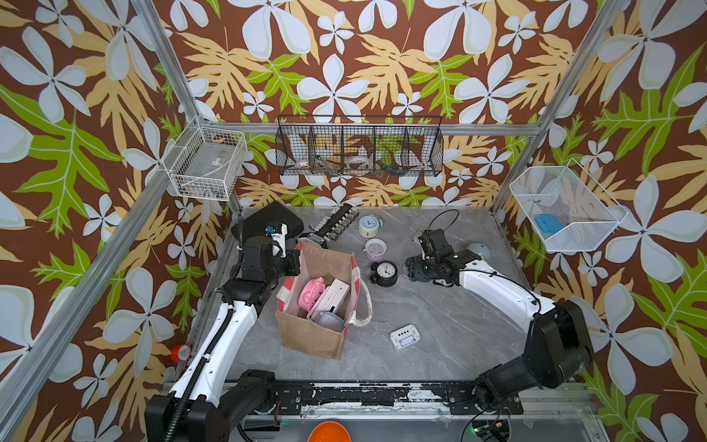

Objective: Put the alarm clock into the canvas bag
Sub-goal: Pick up the alarm from the center of the board, then place the alarm at the canvas bag.

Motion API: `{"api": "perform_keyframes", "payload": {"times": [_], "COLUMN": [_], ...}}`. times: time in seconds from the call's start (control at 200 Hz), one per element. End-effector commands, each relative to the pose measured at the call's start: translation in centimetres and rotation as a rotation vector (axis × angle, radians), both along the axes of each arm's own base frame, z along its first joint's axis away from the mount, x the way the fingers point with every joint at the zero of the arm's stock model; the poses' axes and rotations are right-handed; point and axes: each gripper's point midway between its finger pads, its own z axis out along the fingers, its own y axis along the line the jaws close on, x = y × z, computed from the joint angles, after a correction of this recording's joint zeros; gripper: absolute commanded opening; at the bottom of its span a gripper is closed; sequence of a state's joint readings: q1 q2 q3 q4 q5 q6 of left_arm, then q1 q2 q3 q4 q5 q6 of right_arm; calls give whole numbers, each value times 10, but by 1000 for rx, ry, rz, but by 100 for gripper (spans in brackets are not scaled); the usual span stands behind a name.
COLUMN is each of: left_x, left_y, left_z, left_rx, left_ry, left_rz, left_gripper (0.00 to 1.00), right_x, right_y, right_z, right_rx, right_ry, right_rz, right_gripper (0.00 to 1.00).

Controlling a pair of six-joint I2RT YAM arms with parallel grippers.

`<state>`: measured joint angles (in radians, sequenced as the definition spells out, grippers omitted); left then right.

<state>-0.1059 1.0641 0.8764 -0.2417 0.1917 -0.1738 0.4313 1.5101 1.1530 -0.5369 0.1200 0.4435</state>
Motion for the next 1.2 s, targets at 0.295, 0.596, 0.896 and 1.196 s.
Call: {"api": "perform_keyframes", "payload": {"times": [0.295,0.596,0.896,1.196], "left_x": [2,2,3,3], "left_y": [0,1,1,1], "left_z": [6,6,6,5], "left_rx": [3,3,4,6], "left_ry": [-21,-21,-19,-17], "left_rz": [-1,0,1,2], "left_gripper": [0,0,0,0], "right_x": [-19,-47,-82,-106], "right_y": [55,131,221,289], "right_z": [121,186,195,155], "right_rx": [167,262,256,205], "right_ry": [-172,-255,-233,-139], "right_rz": [182,383,615,755], "right_gripper": [62,62,61,61]}}
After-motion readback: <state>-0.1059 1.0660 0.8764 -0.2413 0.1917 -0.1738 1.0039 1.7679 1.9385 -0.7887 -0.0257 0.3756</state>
